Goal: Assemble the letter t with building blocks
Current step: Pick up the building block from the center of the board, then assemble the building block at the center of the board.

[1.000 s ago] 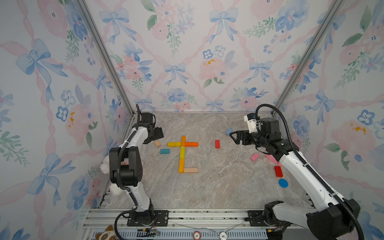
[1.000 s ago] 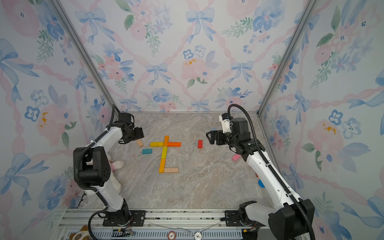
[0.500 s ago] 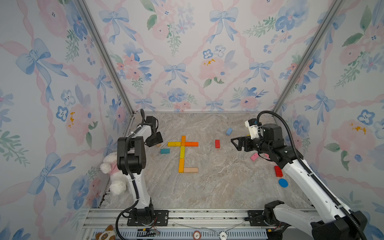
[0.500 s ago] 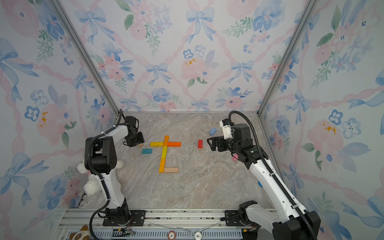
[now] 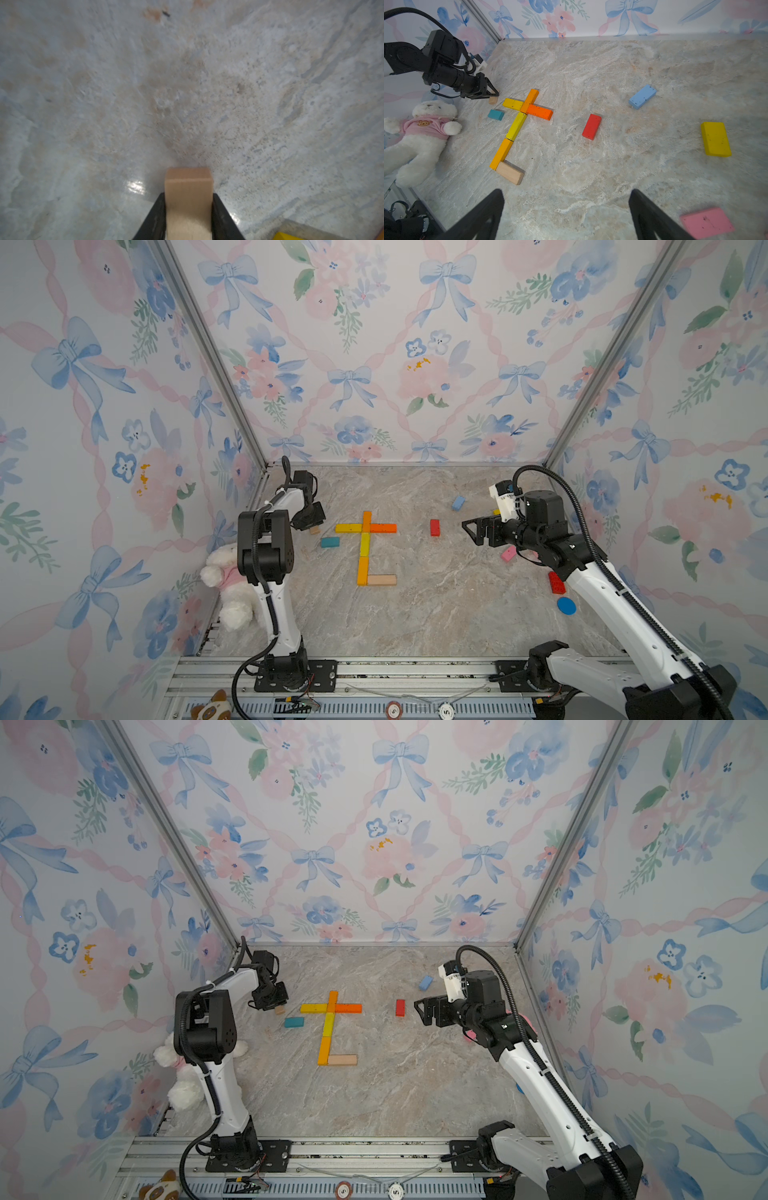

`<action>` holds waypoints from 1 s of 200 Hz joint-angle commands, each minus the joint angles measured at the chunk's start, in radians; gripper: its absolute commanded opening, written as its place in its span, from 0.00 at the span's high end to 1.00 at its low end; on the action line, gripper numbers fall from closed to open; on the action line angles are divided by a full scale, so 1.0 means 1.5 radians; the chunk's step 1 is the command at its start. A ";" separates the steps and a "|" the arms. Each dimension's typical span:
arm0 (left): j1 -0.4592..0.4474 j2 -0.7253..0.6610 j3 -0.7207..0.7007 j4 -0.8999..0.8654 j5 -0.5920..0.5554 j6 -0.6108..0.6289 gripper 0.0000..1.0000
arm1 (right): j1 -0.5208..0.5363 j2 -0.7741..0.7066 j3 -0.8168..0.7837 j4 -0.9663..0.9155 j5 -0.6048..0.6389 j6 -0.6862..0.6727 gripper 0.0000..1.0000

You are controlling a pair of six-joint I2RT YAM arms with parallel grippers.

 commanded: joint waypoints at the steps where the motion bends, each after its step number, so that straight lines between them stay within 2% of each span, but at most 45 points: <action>1: -0.004 0.001 0.009 -0.018 0.015 0.007 0.70 | 0.006 -0.005 -0.008 -0.014 0.012 -0.010 0.04; 31: -0.014 -0.036 0.014 -0.018 0.027 0.038 0.77 | 0.005 -0.008 -0.014 -0.017 0.022 -0.016 0.04; 54: -0.043 -0.090 0.042 -0.016 0.024 0.117 0.79 | -0.009 -0.021 -0.019 -0.031 0.025 -0.022 0.04; 85: -0.160 -0.148 0.113 -0.008 -0.007 0.307 0.83 | -0.038 -0.057 -0.034 -0.044 0.016 -0.008 0.04; 104: -0.201 -0.160 0.143 0.005 0.109 0.364 0.83 | -0.038 -0.078 -0.044 -0.048 0.012 -0.003 0.04; 111: -0.222 -0.162 0.146 0.012 0.128 0.399 0.86 | -0.039 -0.086 -0.046 -0.050 0.012 0.000 0.04; 134: -0.307 -0.152 0.143 0.012 0.109 0.558 0.87 | -0.039 -0.105 -0.043 -0.065 0.016 -0.001 0.04; 162: -0.378 -0.137 0.123 0.012 0.123 0.705 0.85 | -0.040 -0.116 -0.037 -0.077 0.020 -0.007 0.04; 200: -0.458 -0.086 0.103 0.010 0.078 0.815 0.85 | -0.040 -0.116 -0.037 -0.072 0.024 -0.008 0.04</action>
